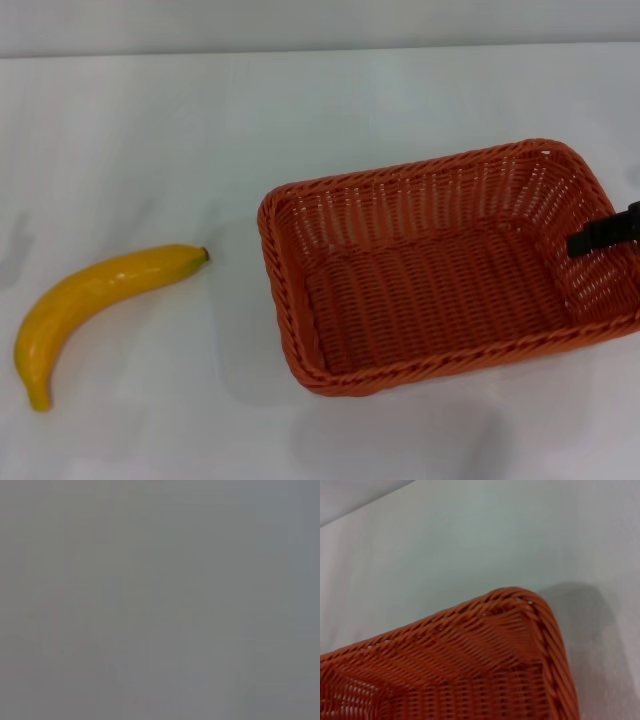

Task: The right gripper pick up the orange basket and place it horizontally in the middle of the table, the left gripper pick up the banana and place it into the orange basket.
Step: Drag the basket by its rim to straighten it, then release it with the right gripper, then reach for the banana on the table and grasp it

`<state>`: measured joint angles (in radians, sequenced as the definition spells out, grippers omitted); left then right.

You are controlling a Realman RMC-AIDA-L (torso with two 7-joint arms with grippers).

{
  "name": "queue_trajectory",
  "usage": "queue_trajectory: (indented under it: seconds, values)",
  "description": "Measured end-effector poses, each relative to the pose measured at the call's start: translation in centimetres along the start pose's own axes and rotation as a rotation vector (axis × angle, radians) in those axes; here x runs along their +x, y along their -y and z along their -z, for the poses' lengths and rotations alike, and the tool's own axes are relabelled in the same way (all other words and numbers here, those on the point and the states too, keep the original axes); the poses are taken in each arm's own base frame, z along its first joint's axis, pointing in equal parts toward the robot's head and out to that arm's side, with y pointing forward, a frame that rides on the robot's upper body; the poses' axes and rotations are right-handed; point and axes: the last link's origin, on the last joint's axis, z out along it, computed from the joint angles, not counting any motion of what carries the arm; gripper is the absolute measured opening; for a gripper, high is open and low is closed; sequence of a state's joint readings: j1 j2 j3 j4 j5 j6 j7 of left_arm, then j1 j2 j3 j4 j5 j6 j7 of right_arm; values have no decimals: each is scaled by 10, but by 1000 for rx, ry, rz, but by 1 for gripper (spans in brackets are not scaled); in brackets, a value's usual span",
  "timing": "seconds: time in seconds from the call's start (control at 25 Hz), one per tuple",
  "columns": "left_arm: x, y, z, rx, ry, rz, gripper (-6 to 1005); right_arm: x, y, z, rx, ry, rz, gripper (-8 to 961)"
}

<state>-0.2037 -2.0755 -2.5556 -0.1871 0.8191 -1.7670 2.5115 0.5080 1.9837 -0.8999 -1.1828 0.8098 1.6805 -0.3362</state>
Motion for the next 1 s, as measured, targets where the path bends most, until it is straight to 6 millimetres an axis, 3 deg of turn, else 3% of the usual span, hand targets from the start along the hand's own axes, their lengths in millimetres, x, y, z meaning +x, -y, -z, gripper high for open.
queue_trajectory:
  seconds: [0.24, 0.36, 0.76, 1.0]
  values:
    - [1, 0, 2, -1, -3, 1, 740, 3, -1, 6, -14, -29, 12, 689]
    - [1, -1, 2, 0, -3, 2, 740, 3, -2, 12, -17, -29, 35, 741]
    - [4, 4, 12, 14, 6, -5, 740, -6, -4, 39, -87, 18, 69, 740]
    - [8, 5, 19, -28, 47, 14, 740, -13, 5, 68, -113, 112, 93, 739]
